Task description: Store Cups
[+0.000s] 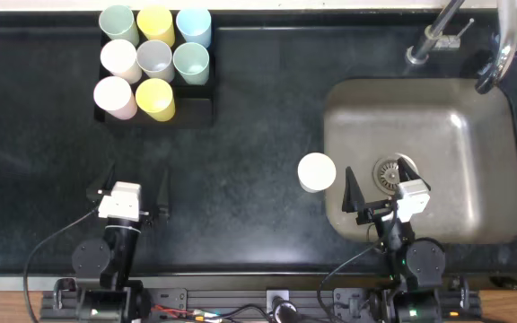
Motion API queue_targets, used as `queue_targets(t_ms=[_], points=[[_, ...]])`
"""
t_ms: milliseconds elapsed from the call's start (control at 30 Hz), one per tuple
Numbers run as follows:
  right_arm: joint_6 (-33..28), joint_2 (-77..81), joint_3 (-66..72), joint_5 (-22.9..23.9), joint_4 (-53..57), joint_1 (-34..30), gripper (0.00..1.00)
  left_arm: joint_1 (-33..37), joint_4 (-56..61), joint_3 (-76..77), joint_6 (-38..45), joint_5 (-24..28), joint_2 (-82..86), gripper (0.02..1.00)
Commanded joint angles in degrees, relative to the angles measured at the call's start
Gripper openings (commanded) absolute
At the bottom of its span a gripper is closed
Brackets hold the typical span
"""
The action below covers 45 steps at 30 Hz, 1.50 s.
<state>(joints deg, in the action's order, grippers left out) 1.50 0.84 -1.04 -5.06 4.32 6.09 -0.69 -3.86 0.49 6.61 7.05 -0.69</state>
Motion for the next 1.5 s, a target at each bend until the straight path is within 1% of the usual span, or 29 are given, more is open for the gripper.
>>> queue_targets(t_ms=[33,200,267,333,433,667,767,833,933,1000,1067,1167,1267,1433,1500], points=[[2.82,-0.63,0.76,0.26,-0.26,0.33,0.998,0.35,-0.37,-0.04,0.68,-0.68,0.52,0.998],[9.09,0.48,-0.48,0.22,0.59,0.31,0.998,0.35,-0.37,-0.04,0.68,-0.68,0.52,1.000],[11.30,2.99,-3.56,0.20,2.89,0.31,0.998,0.35,-0.37,-0.04,0.66,-0.68,0.52,0.998],[12.04,7.04,-8.57,0.20,6.88,0.33,0.998,0.35,-0.37,-0.04,0.68,-0.68,0.52,1.000],[12.07,14.73,-18.86,0.17,16.02,0.33,0.998,0.35,-0.37,-0.04,0.66,-0.68,0.52,1.000],[11.80,34.77,-49.13,0.13,43.01,0.33,0.998,0.35,-0.37,-0.04,0.66,-0.68,0.52,0.998],[11.76,42.66,-59.65,0.15,53.05,0.33,1.000,0.35,-0.37,-0.04,0.68,-0.68,0.52,1.000],[9.62,47.58,-64.89,-0.74,58.16,0.33,0.993,0.35,-0.37,-0.04,0.68,-0.68,0.52,1.000],[3.89,54.55,-70.49,-5.73,63.89,0.33,0.998,0.35,-0.37,-0.04,0.66,-0.68,0.52,1.000],[1.55,59.39,-73.16,-8.83,66.93,0.33,0.998,0.35,-0.37,-0.04,0.68,-0.68,0.52,1.000],[0.11,64.35,-75.10,-10.49,69.72,0.33,0.996,0.35,-0.37,-0.04,0.68,-0.68,0.52,1.000],[-1.01,71.54,-77.02,-10.56,73.88,0.33,0.998,0.35,-0.37,-0.04,0.68,-0.68,0.52,1.000],[-3.50,78.03,-77.88,-10.56,77.37,0.33,0.998,0.35,-0.37,-0.04,0.68,-0.68,0.52,1.000],[-6.34,87.08,-77.88,-10.34,78.62,0.50,0.998,0.35,-0.37,-0.04,0.68,-0.68,0.52,1.000],[-6.67,89.88,-77.88,-9.42,78.42,0.98,0.998,0.35,-0.37,-0.04,0.68,-0.68,0.52,1.000]])
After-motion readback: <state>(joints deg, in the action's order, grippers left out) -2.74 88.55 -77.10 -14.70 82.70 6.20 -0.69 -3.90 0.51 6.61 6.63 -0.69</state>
